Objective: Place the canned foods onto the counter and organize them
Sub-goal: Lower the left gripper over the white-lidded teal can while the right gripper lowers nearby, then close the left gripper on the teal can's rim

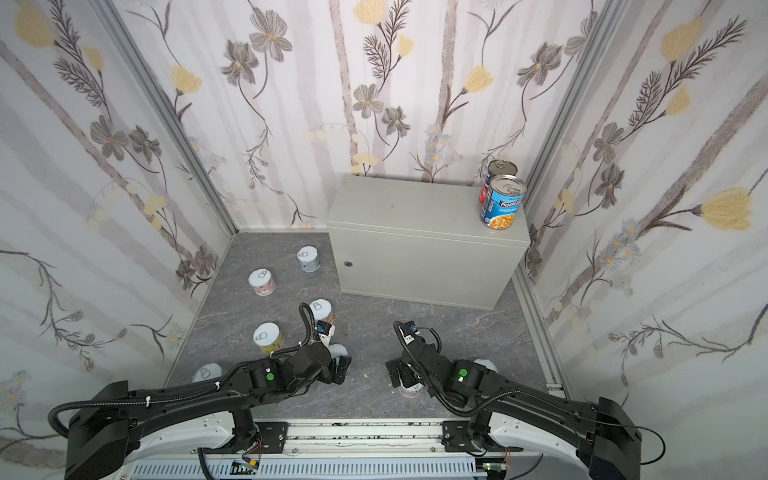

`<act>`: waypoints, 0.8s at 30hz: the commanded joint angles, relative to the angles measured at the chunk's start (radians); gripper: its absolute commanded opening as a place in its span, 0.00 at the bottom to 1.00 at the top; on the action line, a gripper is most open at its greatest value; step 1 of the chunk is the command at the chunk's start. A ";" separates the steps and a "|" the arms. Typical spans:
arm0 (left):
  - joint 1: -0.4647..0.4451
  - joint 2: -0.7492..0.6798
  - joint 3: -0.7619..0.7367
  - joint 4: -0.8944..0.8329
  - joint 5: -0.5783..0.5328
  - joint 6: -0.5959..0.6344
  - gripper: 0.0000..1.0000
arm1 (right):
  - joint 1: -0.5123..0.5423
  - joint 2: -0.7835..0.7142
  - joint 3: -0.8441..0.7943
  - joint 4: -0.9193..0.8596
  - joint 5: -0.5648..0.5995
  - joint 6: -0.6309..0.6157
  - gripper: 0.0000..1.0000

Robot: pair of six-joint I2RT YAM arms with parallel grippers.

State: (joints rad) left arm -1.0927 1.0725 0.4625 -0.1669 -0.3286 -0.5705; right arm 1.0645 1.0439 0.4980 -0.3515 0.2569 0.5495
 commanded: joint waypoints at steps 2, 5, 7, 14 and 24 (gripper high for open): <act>-0.019 0.018 -0.016 0.042 -0.070 -0.026 1.00 | 0.000 -0.020 -0.006 0.050 0.017 0.015 1.00; -0.021 0.014 -0.058 0.086 -0.081 -0.050 1.00 | 0.000 -0.030 -0.014 0.058 0.020 0.014 1.00; -0.023 0.012 -0.079 0.106 -0.103 -0.065 1.00 | 0.000 -0.032 -0.013 0.065 0.021 0.010 1.00; -0.039 0.006 -0.134 0.210 -0.171 -0.071 1.00 | 0.000 -0.015 -0.003 0.081 0.023 -0.009 1.00; -0.040 -0.001 -0.230 0.466 -0.193 -0.004 1.00 | -0.002 -0.021 0.014 0.091 0.036 -0.037 1.00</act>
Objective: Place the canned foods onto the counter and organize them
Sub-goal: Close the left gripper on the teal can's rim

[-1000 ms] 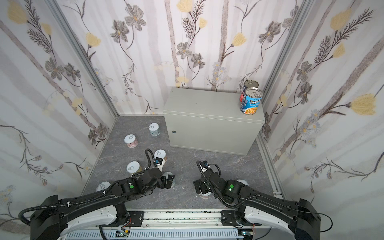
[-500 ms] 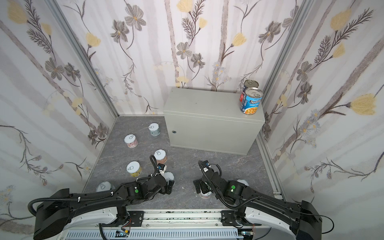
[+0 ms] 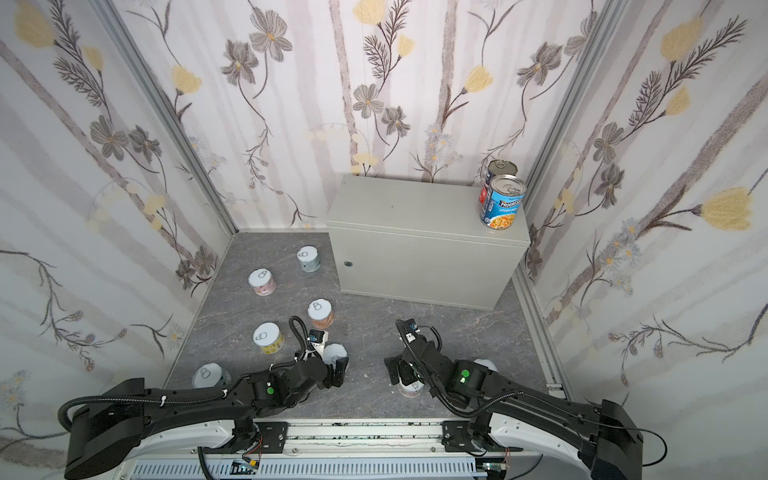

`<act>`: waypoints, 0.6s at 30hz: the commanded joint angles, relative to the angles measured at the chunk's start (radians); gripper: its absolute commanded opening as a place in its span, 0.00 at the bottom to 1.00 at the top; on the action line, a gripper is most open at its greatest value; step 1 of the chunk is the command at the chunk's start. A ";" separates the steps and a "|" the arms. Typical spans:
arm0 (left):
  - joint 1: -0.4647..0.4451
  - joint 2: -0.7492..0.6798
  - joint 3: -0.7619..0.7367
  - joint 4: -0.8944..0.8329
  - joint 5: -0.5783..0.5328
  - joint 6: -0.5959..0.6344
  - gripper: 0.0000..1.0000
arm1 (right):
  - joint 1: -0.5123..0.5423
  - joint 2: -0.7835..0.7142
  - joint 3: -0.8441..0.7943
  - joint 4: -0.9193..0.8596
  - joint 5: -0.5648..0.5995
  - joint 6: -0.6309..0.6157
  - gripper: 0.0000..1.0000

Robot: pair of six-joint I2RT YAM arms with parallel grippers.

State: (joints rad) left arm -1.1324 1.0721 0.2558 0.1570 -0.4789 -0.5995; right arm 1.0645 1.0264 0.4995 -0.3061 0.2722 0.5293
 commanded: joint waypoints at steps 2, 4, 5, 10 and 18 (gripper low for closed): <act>0.000 0.001 -0.053 0.216 -0.062 0.045 1.00 | -0.003 -0.011 0.017 0.043 0.021 -0.026 1.00; 0.000 0.008 -0.079 0.276 -0.073 0.059 0.99 | -0.005 -0.015 0.023 0.035 0.020 -0.033 1.00; 0.000 0.017 -0.089 0.298 -0.077 0.064 0.99 | -0.007 -0.018 0.025 0.031 0.020 -0.036 1.00; 0.000 0.072 -0.128 0.399 -0.093 0.074 0.99 | -0.019 -0.020 0.025 0.033 0.007 -0.054 1.00; 0.000 0.177 -0.169 0.569 -0.087 0.114 0.99 | -0.050 0.031 0.046 0.055 -0.031 -0.095 1.00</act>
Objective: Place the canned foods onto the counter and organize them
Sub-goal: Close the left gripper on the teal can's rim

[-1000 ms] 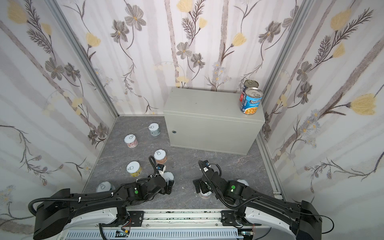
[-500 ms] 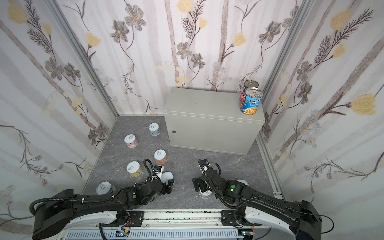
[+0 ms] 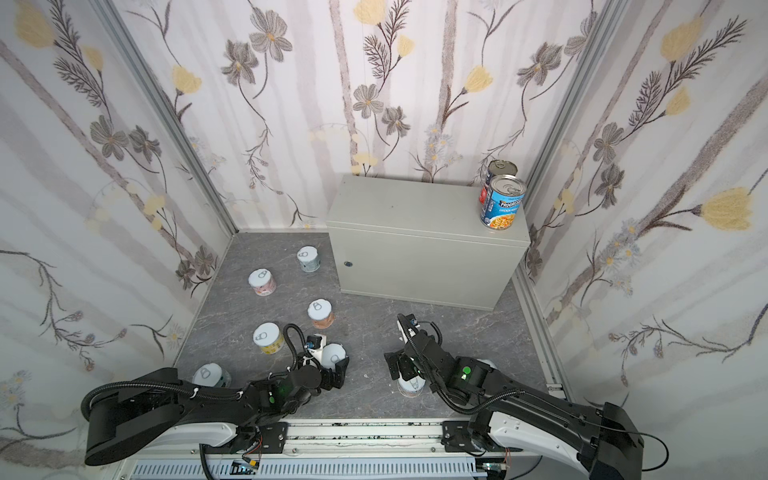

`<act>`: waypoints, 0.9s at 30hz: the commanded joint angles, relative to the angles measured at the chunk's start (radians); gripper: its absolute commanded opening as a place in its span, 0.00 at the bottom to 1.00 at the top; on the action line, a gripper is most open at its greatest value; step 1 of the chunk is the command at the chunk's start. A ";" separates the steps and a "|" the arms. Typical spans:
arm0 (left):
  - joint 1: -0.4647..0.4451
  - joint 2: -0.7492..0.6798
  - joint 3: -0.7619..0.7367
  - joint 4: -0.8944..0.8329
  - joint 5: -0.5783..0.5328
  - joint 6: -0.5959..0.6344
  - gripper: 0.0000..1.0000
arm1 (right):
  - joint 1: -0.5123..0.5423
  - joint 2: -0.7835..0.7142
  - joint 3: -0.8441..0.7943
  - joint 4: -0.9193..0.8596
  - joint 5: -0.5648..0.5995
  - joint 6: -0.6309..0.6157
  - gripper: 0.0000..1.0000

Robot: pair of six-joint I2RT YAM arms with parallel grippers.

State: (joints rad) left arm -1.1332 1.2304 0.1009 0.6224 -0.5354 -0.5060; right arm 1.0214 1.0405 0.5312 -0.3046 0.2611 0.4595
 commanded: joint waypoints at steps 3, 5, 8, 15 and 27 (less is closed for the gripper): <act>0.001 0.053 -0.031 0.149 -0.042 0.018 0.99 | -0.016 0.037 0.021 0.064 -0.028 -0.036 1.00; 0.001 0.085 -0.038 0.185 -0.049 0.021 0.98 | -0.023 0.050 0.019 0.078 -0.039 -0.039 1.00; 0.001 0.160 -0.040 0.263 -0.052 0.040 0.95 | -0.027 0.068 0.022 0.092 -0.048 -0.040 1.00; 0.001 0.342 0.002 0.413 -0.027 0.094 0.88 | -0.032 0.070 0.024 0.088 -0.050 -0.040 1.00; 0.000 0.340 0.022 0.449 -0.009 0.140 0.72 | -0.040 0.013 -0.008 0.075 -0.041 -0.023 1.00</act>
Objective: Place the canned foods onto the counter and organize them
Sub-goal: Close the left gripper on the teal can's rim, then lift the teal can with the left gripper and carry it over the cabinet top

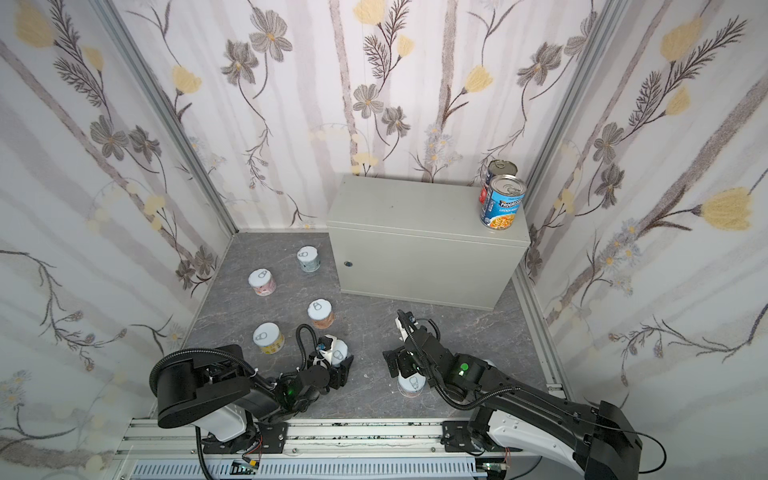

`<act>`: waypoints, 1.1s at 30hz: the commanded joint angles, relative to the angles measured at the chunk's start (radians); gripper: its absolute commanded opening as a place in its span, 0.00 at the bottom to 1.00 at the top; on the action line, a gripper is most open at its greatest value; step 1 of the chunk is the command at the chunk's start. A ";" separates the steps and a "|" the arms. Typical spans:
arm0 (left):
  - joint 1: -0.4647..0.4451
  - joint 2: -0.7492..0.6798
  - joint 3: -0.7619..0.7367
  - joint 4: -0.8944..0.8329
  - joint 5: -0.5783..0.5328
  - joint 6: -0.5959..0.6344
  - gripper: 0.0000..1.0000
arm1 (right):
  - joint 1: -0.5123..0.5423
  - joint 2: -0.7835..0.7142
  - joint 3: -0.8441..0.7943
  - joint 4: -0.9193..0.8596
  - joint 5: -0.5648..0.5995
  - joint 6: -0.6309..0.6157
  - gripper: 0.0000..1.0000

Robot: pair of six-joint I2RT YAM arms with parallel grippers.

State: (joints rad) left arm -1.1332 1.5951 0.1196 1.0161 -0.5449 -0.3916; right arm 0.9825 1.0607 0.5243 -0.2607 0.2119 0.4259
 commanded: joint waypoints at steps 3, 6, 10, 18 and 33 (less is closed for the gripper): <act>0.000 -0.093 -0.003 0.035 0.025 0.045 0.72 | -0.001 -0.018 -0.001 0.029 0.009 0.015 1.00; 0.000 -0.187 0.024 -0.087 0.040 0.049 0.72 | -0.001 -0.028 -0.001 0.029 0.016 0.022 1.00; 0.000 -0.332 0.080 -0.290 0.057 0.074 0.72 | -0.001 -0.042 0.000 0.032 0.018 0.037 1.00; 0.014 -0.566 0.279 -0.699 0.087 0.135 0.72 | -0.002 -0.058 0.022 0.031 0.029 0.049 1.00; 0.067 -0.549 0.744 -1.123 0.194 0.279 0.72 | -0.017 -0.054 0.074 0.032 0.032 0.060 1.00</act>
State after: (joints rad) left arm -1.0756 1.0245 0.8009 -0.0441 -0.3862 -0.1638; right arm 0.9688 1.0077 0.5888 -0.2619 0.2344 0.4702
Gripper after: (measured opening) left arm 0.742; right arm 0.996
